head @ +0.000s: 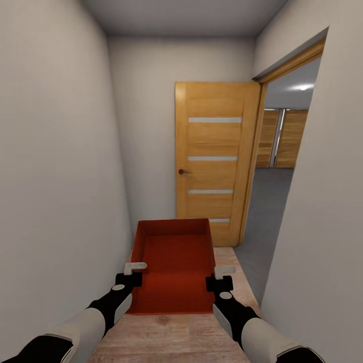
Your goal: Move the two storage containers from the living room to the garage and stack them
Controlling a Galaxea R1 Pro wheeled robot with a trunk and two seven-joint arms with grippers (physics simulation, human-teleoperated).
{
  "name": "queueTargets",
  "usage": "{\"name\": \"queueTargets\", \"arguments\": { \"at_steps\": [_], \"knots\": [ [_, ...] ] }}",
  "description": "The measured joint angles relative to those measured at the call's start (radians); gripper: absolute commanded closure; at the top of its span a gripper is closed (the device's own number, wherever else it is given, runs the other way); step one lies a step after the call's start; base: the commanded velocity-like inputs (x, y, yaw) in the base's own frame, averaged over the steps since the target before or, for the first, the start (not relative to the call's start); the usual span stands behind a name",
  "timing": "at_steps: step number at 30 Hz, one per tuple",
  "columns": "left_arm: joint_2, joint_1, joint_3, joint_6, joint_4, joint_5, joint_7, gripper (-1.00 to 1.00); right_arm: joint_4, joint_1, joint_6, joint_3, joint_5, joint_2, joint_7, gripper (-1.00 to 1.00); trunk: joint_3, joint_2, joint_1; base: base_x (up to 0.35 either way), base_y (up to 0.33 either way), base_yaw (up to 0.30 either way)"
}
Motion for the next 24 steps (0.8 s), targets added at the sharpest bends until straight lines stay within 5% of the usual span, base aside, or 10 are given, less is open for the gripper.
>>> {"name": "queueTargets", "arguments": {
  "at_steps": [18,24],
  "knots": [
    [0.0,0.0,0.0,-0.004,-0.001,0.0,0.0,1.0,-0.001,0.0,-0.003,0.001,0.0,0.0,-0.001,1.0,0.0,0.0,0.0,0.322,0.0,0.0],
    [-0.001,0.0,0.0,0.001,-0.001,0.0,0.001,1.0,-0.003,0.0,0.002,0.0,0.0,-0.001,0.001,1.0,0.0,0.0,0.001,0.12,0.0,-0.141]
  ]
}}
